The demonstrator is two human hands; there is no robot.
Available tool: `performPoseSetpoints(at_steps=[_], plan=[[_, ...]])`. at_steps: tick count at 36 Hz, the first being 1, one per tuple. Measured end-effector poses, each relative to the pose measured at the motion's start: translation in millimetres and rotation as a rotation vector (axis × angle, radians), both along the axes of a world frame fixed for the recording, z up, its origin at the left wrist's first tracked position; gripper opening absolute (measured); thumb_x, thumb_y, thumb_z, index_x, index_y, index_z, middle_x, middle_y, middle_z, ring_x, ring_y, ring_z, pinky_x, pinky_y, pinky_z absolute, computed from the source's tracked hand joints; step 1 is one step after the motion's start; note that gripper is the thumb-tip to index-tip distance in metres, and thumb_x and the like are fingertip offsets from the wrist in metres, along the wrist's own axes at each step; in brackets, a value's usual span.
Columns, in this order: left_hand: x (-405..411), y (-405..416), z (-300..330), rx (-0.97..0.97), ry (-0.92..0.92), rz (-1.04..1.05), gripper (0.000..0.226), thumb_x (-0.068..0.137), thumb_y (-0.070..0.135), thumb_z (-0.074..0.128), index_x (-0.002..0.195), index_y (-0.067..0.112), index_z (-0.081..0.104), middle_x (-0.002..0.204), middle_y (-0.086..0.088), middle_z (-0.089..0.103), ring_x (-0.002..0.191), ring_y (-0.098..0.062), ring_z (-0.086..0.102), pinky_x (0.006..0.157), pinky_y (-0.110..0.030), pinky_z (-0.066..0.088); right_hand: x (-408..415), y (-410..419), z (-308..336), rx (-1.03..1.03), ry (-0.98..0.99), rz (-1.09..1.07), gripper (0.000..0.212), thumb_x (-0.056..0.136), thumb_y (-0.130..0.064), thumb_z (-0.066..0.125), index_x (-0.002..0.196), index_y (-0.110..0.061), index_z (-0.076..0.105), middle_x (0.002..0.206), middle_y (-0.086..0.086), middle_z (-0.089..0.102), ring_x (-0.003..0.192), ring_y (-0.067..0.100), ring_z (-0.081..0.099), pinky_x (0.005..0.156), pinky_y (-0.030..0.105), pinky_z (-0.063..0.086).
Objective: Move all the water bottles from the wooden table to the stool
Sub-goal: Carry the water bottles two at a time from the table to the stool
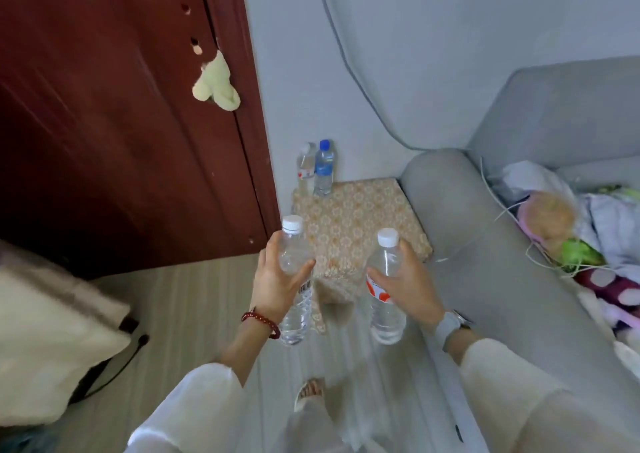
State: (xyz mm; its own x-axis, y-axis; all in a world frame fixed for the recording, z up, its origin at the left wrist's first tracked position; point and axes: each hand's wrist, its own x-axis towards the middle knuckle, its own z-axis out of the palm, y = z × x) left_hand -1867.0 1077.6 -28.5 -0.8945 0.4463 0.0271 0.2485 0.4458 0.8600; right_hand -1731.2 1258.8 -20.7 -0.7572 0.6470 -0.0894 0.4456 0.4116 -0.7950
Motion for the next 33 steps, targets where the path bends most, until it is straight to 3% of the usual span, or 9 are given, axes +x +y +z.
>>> performPoseSetpoints(at_steps=[5, 10, 13, 15, 20, 23, 25, 29, 33], plan=[[-69.7, 85.5, -3.6, -0.050, -0.044, -0.113, 0.065, 0.072, 0.039, 0.072, 0.127, 0.020, 0.044, 0.126, -0.004, 0.055, 0.117, -0.017, 0.049, 0.099, -0.033, 0.041, -65.0, 70.3, -6.3, 0.031, 0.009, -0.116, 0.067, 0.073, -0.036, 0.072, 0.128, -0.019, 0.037, 0.122, 0.006, 0.051, 0.100, 0.010, 0.043, 0.085, 0.024, 0.033], [-113.0, 166.8, -21.9, -0.052, -0.077, -0.119, 0.079, 0.069, 0.029, 0.078, 0.136, 0.020, 0.037, 0.130, -0.004, 0.054, 0.120, -0.021, 0.048, 0.100, -0.031, 0.037, -116.1, 145.5, -22.5, 0.004, 0.003, -0.088, 0.063, 0.074, -0.031, 0.072, 0.125, -0.015, 0.038, 0.119, 0.007, 0.052, 0.104, 0.019, 0.050, 0.083, 0.026, 0.037], [-140.6, 210.5, -44.9, -0.122, -0.031, -0.089, 0.078, 0.067, 0.035, 0.079, 0.133, 0.021, 0.040, 0.127, -0.004, 0.056, 0.117, -0.022, 0.050, 0.098, -0.037, 0.041, -147.9, 188.9, -43.5, -0.002, -0.009, -0.067, 0.062, 0.075, -0.032, 0.071, 0.124, -0.018, 0.036, 0.114, 0.000, 0.049, 0.085, 0.006, 0.050, 0.067, 0.009, 0.040], [-158.3, 236.5, -65.1, -0.195, 0.001, -0.054, 0.076, 0.064, 0.041, 0.079, 0.129, 0.023, 0.044, 0.123, -0.003, 0.058, 0.115, -0.024, 0.047, 0.096, -0.040, 0.040, -168.3, 215.8, -62.0, -0.016, -0.025, -0.047, 0.061, 0.075, -0.034, 0.071, 0.122, -0.020, 0.036, 0.111, -0.004, 0.046, 0.078, 0.003, 0.048, 0.057, 0.007, 0.041], [-195.0, 299.1, -114.5, -0.266, 0.019, -0.013, 0.075, 0.059, 0.041, 0.081, 0.122, 0.021, 0.048, 0.118, -0.005, 0.056, 0.114, -0.027, 0.042, 0.090, -0.034, 0.025, -215.2, 276.5, -113.9, -0.096, -0.063, -0.057, 0.050, 0.072, -0.030, 0.075, 0.109, -0.017, 0.044, 0.099, -0.004, 0.050, 0.081, 0.008, 0.050, 0.069, 0.015, 0.036], [-215.6, 328.6, -135.8, -0.364, 0.087, -0.056, 0.073, 0.058, 0.043, 0.080, 0.121, 0.022, 0.050, 0.116, -0.003, 0.060, 0.113, -0.024, 0.044, 0.090, -0.030, 0.019, -240.4, 303.0, -138.5, -0.124, -0.069, -0.022, 0.053, 0.071, -0.026, 0.076, 0.113, -0.016, 0.046, 0.104, -0.001, 0.054, 0.092, 0.014, 0.053, 0.076, 0.021, 0.038], [-229.2, 345.5, -147.2, -0.416, 0.149, -0.116, 0.073, 0.058, 0.044, 0.080, 0.122, 0.022, 0.049, 0.115, -0.002, 0.062, 0.111, -0.023, 0.048, 0.087, -0.030, 0.021, -256.2, 318.2, -153.1, -0.123, -0.072, 0.002, 0.054, 0.071, -0.024, 0.077, 0.115, -0.015, 0.046, 0.109, 0.002, 0.055, 0.096, 0.016, 0.053, 0.077, 0.017, 0.037], [-254.6, 371.6, -162.4, -0.465, 0.282, -0.215, 0.070, 0.060, 0.044, 0.079, 0.120, 0.021, 0.052, 0.113, -0.001, 0.065, 0.107, -0.022, 0.054, 0.089, -0.034, 0.026, -283.9, 340.2, -172.8, -0.136, -0.046, 0.007, 0.051, 0.071, -0.019, 0.077, 0.112, -0.017, 0.048, 0.107, 0.001, 0.055, 0.092, 0.012, 0.050, 0.068, -0.004, 0.032], [-270.9, 384.8, -177.5, -0.507, 0.431, -0.301, 0.072, 0.055, 0.038, 0.084, 0.117, 0.014, 0.056, 0.108, -0.003, 0.069, 0.100, -0.022, 0.062, 0.089, -0.042, 0.032, -301.0, 353.6, -186.7, -0.171, 0.022, 0.010, 0.044, 0.070, -0.017, 0.076, 0.101, -0.030, 0.049, 0.101, 0.000, 0.058, 0.090, 0.012, 0.054, 0.072, 0.005, 0.036]])
